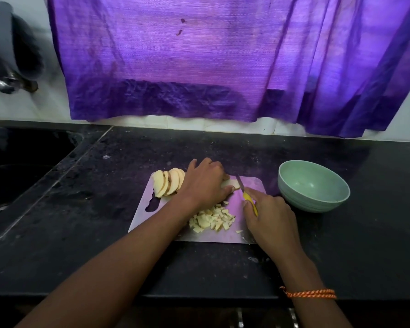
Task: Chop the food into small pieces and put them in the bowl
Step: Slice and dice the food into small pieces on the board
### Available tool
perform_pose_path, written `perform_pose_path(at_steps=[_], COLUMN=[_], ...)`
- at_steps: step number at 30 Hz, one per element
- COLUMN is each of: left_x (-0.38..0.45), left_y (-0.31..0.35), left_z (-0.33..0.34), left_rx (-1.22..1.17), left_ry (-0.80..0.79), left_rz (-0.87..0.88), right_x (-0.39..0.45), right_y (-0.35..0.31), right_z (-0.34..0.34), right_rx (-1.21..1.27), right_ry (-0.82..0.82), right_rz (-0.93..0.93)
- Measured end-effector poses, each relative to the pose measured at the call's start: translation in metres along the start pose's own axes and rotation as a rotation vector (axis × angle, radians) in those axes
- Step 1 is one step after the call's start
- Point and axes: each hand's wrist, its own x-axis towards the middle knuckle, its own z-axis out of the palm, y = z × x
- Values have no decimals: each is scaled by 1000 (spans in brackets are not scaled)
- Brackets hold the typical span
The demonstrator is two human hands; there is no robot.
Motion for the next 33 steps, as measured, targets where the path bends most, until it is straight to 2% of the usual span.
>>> perform_pose_path(at_steps=[9, 16, 27, 33], left_x=[7, 26, 19, 15], left_y=[-1, -5, -6, -4], left_z=[6, -6, 4, 6], left_rx=[-48, 9, 23, -7], left_ry=[30, -99, 57, 68], left_rz=[-54, -57, -75, -117], right_x=[0, 1, -6, -25], right_y=[-2, -1, 1, 6], right_z=[1, 1, -4, -9], right_rx=[15, 7, 43, 54], right_ry=[-37, -39, -45, -43], right_rz=[-51, -73, -69, -93])
